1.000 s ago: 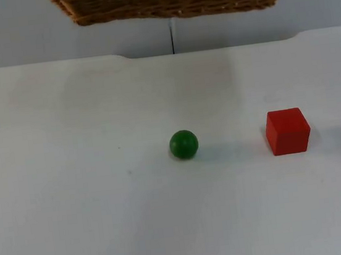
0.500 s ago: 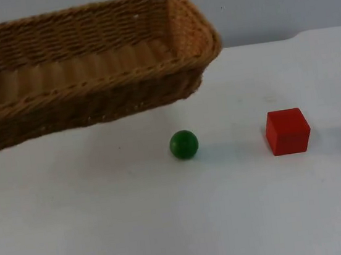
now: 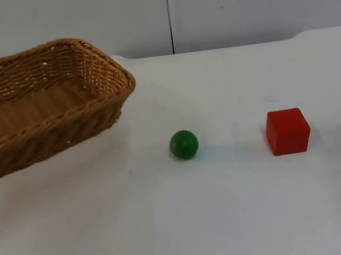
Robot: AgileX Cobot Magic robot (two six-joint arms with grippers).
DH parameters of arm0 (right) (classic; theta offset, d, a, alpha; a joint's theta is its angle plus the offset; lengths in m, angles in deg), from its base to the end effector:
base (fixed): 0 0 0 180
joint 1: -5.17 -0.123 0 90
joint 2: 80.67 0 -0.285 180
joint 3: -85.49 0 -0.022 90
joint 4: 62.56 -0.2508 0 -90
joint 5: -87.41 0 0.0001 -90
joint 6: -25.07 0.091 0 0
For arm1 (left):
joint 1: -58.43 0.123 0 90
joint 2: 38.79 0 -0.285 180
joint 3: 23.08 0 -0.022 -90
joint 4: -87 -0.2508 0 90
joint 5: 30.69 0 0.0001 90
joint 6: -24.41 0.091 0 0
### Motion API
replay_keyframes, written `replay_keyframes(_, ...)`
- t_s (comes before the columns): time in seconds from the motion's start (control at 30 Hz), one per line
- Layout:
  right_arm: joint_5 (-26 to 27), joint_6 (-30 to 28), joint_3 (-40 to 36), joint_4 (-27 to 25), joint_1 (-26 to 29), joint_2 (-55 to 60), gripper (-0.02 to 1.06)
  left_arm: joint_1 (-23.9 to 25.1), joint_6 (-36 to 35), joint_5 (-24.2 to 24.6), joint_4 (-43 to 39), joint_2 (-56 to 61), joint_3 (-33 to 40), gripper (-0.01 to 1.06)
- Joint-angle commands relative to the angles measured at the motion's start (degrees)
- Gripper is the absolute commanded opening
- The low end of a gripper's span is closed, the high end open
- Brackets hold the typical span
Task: Pick up the basket with the left hand and place the object to the left of the red cylinder into the basket with the right hand.
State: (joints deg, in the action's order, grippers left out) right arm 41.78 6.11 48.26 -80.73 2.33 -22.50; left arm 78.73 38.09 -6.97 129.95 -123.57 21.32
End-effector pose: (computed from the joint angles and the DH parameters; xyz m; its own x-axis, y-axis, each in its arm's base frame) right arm 0.1577 0.0282 0.2959 -0.7357 -0.1391 -0.6628 -0.2715 0.9572 0.1006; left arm 0.2244 0.0563 0.1920 -0.6152 -0.6892 -0.3827 -0.5271 0.7206 -0.4504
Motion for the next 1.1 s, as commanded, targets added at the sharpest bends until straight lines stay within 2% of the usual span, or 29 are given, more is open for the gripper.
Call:
replay_keyframes(0.0, -0.1, -3.2, 0.4, -2.0, 0.1, 0.0, 1.05, 0.4, 1.6, -2.2, 4.3, 0.9, -0.1, 0.00)
replay_keyframes(0.07, -0.1, -3.6, 0.4, -2.0, -0.7, 0.0, 1.05, 0.4, 2.5, -2.4, 5.2, 0.9, -0.1, 0.00)
replay_keyframes(0.2, -0.3, -5.1, 0.5, -1.5, -8.6, 1.4, 1.04, 0.4, 5.2, -2.9, 8.9, 0.9, -0.1, 0.00)
replay_keyframes(0.23, -0.3, -5.1, 0.5, -1.5, -8.6, 1.4, 1.04, 0.4, 5.2, -2.9, 8.9, 0.9, -0.1, 0.00)
replay_keyframes(0.27, 0.6, -5.3, 1.4, -0.5, -13.0, 2.9, 1.03, 0.4, 5.6, -2.9, 9.0, 0.9, -0.1, 0.00)
replay_keyframes(0.33, 1.6, -4.9, 3.7, 1.8, -18.5, 6.7, 1.03, 0.4, 5.6, -2.4, 9.1, 0.6, -0.1, 0.00)
replay_keyframes(0.37, 1.6, -4.9, 3.7, 1.8, -18.5, 6.7, 1.03, 0.4, 5.6, -2.4, 9.1, 0.6, -0.1, 0.00)
replay_keyframes(0.53, 8.1, 0.5, 10.5, 10.4, -29.1, 20.9, 1.03, 0.4, 5.6, -1.8, 10.1, 0.3, -0.1, 0.00)
replay_keyframes(0.57, 8.1, 0.5, 10.5, 10.4, -29.1, 20.9, 1.03, 0.4, 5.6, -1.8, 10.1, 0.3, -0.1, 0.00)
replay_keyframes(0.67, 13.7, 0.4, 14.1, 10.6, -31.2, 30.8, 1.03, 0.4, 5.6, -1.6, 10.6, 0.3, -0.1, 0.00)
replay_keyframes(0.9, 26.5, -1.1, 20.4, 10.3, -31.1, 49.1, 1.03, 0.4, 5.6, -1.2, 11.9, 0.3, -0.1, 0.00)
replay_keyframes(1.07, 30.5, -1.3, 26.0, 9.4, -31.1, 59.1, 1.03, 0.4, 5.5, -0.6, 11.9, 0.3, -0.1, 0.00)
